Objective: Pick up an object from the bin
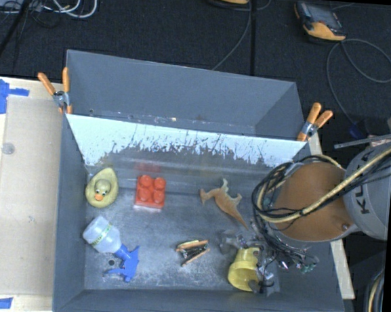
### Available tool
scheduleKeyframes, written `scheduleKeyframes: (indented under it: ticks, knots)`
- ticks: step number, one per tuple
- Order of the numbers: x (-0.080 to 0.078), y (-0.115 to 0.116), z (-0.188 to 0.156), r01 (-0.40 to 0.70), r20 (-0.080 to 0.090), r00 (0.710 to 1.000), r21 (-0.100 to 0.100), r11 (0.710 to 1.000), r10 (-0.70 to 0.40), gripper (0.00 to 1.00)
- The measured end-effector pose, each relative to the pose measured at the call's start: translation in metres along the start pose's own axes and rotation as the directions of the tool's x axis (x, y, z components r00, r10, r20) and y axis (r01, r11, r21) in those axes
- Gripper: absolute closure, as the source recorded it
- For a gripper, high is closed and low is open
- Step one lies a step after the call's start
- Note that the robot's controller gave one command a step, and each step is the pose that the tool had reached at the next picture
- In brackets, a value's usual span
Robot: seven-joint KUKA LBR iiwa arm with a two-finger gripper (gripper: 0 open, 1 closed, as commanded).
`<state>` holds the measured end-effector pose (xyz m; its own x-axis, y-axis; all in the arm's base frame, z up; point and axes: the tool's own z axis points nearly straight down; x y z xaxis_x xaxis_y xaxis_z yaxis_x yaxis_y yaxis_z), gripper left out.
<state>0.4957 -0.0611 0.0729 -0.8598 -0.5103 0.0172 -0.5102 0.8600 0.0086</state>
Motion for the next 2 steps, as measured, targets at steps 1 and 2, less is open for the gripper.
scheduleKeyframes:
  ticks: [1, 2]
  knots:
    - [-0.0019, -0.0012, 0.0003, 0.109, 0.009, 0.994, 0.008, 0.994, -0.11, 0.0]
    - [-0.0008, -0.0004, -0.0002, 0.226, 0.006, 0.974, 0.001, 0.974, -0.226, 1.0]
